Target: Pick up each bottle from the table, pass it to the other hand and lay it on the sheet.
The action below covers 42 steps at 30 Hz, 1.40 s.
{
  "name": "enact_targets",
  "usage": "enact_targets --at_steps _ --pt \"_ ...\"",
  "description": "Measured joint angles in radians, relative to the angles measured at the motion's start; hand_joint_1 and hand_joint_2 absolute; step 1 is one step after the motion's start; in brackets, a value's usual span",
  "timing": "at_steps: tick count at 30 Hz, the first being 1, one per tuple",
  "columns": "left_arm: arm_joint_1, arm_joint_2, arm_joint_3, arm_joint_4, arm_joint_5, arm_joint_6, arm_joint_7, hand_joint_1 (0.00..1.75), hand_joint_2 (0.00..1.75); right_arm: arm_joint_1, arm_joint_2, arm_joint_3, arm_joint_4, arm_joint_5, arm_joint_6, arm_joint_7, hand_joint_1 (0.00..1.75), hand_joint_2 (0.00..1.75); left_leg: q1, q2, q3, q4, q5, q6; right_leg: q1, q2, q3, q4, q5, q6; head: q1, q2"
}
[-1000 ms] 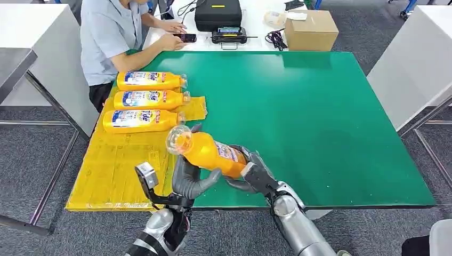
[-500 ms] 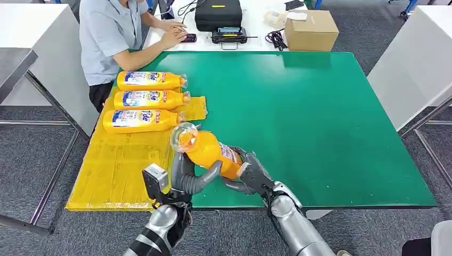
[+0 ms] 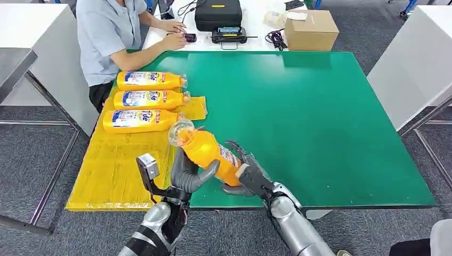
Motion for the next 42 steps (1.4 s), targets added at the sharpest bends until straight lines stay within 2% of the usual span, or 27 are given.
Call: enact_targets --at_steps 7,14,15,16,18,19,22,24,25,29,32,35,42 --pt "0.052 0.012 0.023 -0.108 -0.044 0.09 0.014 1.75 1.75 0.023 0.004 -0.007 0.0 0.084 -0.146 0.054 0.0 1.75 0.0 0.0 0.0 0.0 0.0 0.0 0.0 0.0 0.0 0.0 0.0 0.0 0.0 0.0" --pt "0.101 0.032 0.043 -0.22 -0.164 0.201 -0.01 1.75 1.75 0.058 -0.002 -0.039 -0.015 0.107 -0.173 0.064 0.0 1.75 0.0 0.0 0.0 0.0 0.0 0.0 0.0 0.0 0.0 0.0 0.0 0.0 0.0 0.0" --pt "0.108 0.034 0.043 -0.235 -0.229 0.263 -0.031 1.68 1.75 0.063 -0.002 -0.044 -0.02 0.11 -0.173 0.064 0.0 1.75 0.0 0.0 0.0 0.0 0.0 0.0 0.0 0.0 0.0 0.0 0.0 0.0 0.0 0.0" --pt "0.117 0.036 0.047 -0.253 -0.318 0.342 -0.05 1.75 1.75 0.069 -0.001 -0.051 -0.027 0.114 -0.173 0.064 0.0 1.75 0.0 -0.001 0.0 0.0 0.0 0.0 0.0 0.0 0.0 0.0 0.0 0.0 0.0 0.0" --pt "0.136 0.037 0.064 -0.299 -0.653 0.578 -0.064 1.75 1.75 0.081 -0.002 -0.063 -0.044 0.124 -0.173 0.063 0.0 1.75 0.0 0.0 -0.001 0.0 0.0 0.0 0.0 0.0 0.0 0.0 0.0 0.0 0.0 0.0" --pt "0.146 0.026 0.094 -0.324 -0.867 0.646 -0.066 1.75 1.75 0.082 -0.002 -0.065 -0.045 0.125 -0.168 0.06 0.0 1.75 0.0 0.001 0.0 0.0 0.0 0.0 0.0 0.0 -0.001 0.0 0.0 0.0 0.0 0.0" --pt "0.149 0.003 0.214 -0.349 -1.579 0.687 -0.031 1.75 1.75 0.079 0.001 -0.078 -0.045 0.11 -0.165 0.045 0.0 1.75 0.0 -0.001 0.0 0.0 0.0 0.0 0.0 -0.001 0.0 0.0 0.0 0.0 0.0 0.0" --pt "0.151 0.003 0.262 -0.339 -1.874 0.688 0.046 1.75 1.75 0.078 0.003 -0.084 -0.045 0.1 -0.165 0.032 0.0 1.75 0.0 0.0 0.0 0.0 0.0 0.0 0.0 0.0 -0.001 0.0 0.0 0.0 0.0 0.0" --pt "0.151 0.005 0.278 -0.332 -1.927 0.689 0.081 1.75 1.75 0.079 0.003 -0.087 -0.044 0.096 -0.165 0.027 0.0 1.75 0.0 0.001 0.0 0.0 0.0 0.0 0.0 0.0 -0.001 0.0 0.0 0.0 0.0 0.0" --pt "0.125 0.021 0.298 -0.273 -1.838 0.693 0.265 1.75 1.75 0.078 0.003 -0.097 -0.044 0.086 -0.156 0.016 0.0 1.75 0.0 -0.001 0.0 0.0 0.001 0.001 0.0 -0.001 -0.001 0.0 0.0 0.0 0.001 0.0" --pt "0.089 0.061 0.281 -0.183 -1.855 0.693 0.395 1.75 1.75 0.077 0.005 -0.105 -0.044 0.078 -0.153 0.01 0.0 1.75 0.0 0.0 0.0 0.0 0.001 0.001 0.0 0.0 -0.001 0.0 0.0 0.0 0.0 0.0" --pt "0.041 0.091 0.258 -0.068 -1.856 0.692 0.46 1.75 1.75 0.076 0.006 -0.109 -0.043 0.076 -0.144 0.008 0.0 1.75 0.0 0.0 0.0 0.0 0.001 0.001 0.0 -0.001 -0.001 0.0 0.0 0.0 0.001 0.0" --pt "-0.034 0.131 0.224 0.107 -1.827 0.646 0.514 1.75 1.75 0.073 0.009 -0.113 -0.036 0.073 -0.124 0.004 0.0 1.75 0.0 0.0 -0.001 0.0 0.001 0.001 0.0 -0.001 -0.001 0.0 0.0 0.0 0.0 0.0"
